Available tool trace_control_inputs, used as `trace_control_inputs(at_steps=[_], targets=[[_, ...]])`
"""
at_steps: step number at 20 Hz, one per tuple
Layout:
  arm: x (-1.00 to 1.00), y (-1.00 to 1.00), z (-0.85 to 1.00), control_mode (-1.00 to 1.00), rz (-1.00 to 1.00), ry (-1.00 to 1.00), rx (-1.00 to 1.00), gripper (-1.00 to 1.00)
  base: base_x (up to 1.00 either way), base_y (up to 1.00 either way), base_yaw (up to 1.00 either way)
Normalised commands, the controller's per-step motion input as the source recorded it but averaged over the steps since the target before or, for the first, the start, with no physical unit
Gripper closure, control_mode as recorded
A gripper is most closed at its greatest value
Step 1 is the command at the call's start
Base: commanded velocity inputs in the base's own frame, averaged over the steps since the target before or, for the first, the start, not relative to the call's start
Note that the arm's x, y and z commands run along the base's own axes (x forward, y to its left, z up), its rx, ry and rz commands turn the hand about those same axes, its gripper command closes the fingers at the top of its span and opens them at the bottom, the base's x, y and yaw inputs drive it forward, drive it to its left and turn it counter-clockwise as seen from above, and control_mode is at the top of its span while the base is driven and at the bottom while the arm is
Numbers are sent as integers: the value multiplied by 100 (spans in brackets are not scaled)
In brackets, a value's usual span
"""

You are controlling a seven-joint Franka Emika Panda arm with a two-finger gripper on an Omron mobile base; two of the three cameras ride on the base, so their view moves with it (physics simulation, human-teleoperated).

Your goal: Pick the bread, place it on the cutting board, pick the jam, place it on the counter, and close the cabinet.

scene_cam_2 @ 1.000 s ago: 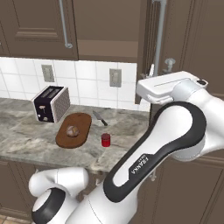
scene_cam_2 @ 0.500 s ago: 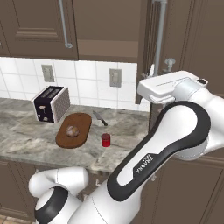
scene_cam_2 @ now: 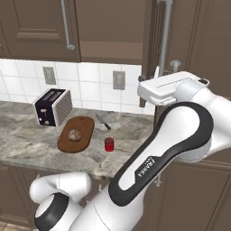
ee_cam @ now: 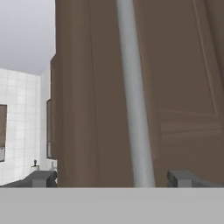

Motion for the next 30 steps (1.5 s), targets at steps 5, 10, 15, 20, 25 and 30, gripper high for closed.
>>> trace_control_inputs(at_steps=[5, 10, 15, 20, 25, 30], targets=[[1, 29, 0, -100, 0, 0, 0, -100, 0, 0, 0], [4, 27, 0, -100, 0, 0, 0, -100, 0, 0, 0], [5, 27, 0, -100, 0, 0, 0, -100, 0, 0, 0], [4, 31, 0, -100, 0, 0, 0, -100, 0, 0, 0], [4, 29, 0, -100, 0, 0, 0, -100, 0, 0, 0], [3, 29, 0, -100, 0, 0, 0, -100, 0, 0, 0]])
